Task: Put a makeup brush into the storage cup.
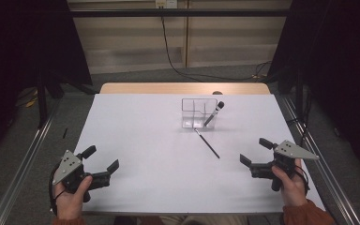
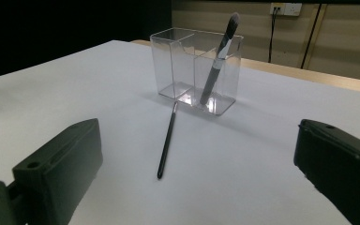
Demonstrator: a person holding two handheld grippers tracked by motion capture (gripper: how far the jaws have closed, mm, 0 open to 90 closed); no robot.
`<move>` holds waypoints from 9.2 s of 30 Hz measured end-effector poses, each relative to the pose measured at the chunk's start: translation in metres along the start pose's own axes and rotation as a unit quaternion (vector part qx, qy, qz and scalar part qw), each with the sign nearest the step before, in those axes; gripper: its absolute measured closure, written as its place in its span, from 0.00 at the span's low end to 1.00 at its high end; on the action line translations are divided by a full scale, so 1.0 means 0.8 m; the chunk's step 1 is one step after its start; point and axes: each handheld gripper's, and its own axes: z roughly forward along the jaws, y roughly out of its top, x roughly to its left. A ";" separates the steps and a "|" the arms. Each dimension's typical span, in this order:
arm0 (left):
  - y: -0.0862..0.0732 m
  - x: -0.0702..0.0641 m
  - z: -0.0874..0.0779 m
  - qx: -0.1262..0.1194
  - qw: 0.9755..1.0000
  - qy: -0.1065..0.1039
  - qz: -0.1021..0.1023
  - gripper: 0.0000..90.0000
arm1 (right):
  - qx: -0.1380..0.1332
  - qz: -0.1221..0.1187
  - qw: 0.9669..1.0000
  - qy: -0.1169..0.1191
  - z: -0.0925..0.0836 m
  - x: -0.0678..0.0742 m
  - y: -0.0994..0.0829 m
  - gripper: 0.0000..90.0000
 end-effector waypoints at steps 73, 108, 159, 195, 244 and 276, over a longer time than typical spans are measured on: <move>0.001 0.002 0.000 0.004 1.000 -0.005 0.008 0.02 | 0.135 -0.055 0.986 0.081 0.177 0.031 0.073 0.03; 0.000 0.001 0.002 0.011 1.000 -0.012 0.011 0.02 | 0.421 -0.087 0.896 0.111 0.247 0.036 0.092 0.07; 0.000 0.000 0.004 0.016 1.000 -0.020 0.013 0.02 | 0.550 -0.075 0.830 0.049 0.304 0.030 0.076 0.81; -0.001 0.000 0.004 0.022 1.000 -0.019 0.013 0.02 | 0.549 -0.108 0.827 0.053 0.305 0.038 0.074 0.96; -0.001 0.000 0.004 0.020 1.000 -0.021 0.012 0.02 | 0.338 -0.032 0.935 0.106 0.205 0.005 0.093 0.96; -0.001 0.001 0.003 0.020 1.000 -0.015 0.014 0.03 | 0.159 0.010 0.981 0.111 0.178 -0.004 0.075 0.96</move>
